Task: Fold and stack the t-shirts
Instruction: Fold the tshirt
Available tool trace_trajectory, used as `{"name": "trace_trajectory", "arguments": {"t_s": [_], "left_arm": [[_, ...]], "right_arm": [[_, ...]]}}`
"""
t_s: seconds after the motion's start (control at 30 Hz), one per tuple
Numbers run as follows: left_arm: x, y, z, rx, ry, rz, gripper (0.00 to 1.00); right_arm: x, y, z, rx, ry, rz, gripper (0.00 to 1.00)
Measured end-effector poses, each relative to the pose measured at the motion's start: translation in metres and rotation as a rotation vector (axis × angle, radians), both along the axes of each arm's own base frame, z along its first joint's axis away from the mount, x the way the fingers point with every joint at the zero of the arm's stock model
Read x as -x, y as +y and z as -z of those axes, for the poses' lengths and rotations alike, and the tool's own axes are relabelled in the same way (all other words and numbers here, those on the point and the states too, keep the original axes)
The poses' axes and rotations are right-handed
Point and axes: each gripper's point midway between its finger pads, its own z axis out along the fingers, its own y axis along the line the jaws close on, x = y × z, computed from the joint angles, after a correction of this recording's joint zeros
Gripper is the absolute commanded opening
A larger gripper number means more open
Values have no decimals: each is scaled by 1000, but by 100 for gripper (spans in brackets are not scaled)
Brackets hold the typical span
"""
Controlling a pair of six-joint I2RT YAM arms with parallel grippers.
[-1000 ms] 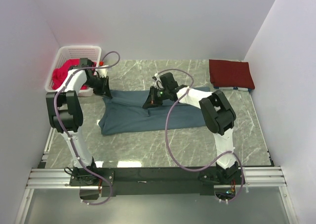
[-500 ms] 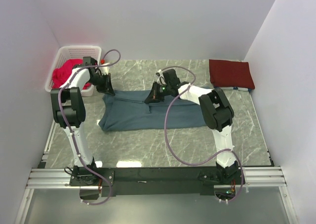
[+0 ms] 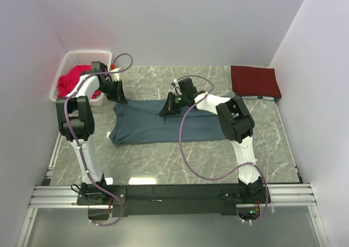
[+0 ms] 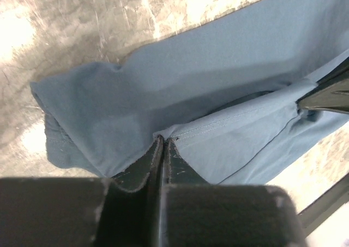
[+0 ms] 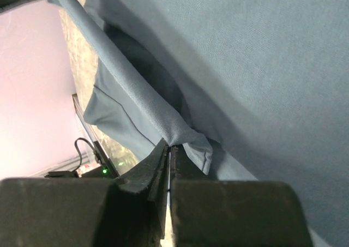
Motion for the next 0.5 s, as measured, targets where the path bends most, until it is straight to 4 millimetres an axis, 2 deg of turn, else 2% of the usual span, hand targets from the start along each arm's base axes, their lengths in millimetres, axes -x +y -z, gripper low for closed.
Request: {"name": "trace_trajectory", "arguments": {"t_s": [0.03,0.07,0.1,0.13,0.23,0.33,0.43,0.5], "left_arm": [[-1,0,0,-1,-3,1,32],[-1,0,0,-2,-4,0,43],[-2,1,0,-6,-7,-2,58],[-2,2,0,-9,-11,0,61],[5,6,-3,-9,-16,0,64],[31,13,-12,-15,-16,31,62],[69,21,-24,-30,-20,77,61],[97,23,-25,-42,-11,105,61]], "right_arm": [[-1,1,-2,-3,0,0,19],[-1,1,-3,-3,-2,0,26],[-2,2,-5,-5,-2,-2,32],[-3,2,-8,-6,-6,-6,42],[-2,-1,-14,-2,-19,-31,52],[5,-17,-21,31,-21,-62,53],[10,-49,-41,68,-61,-94,53],[11,-77,-57,100,-103,-104,51]]}}
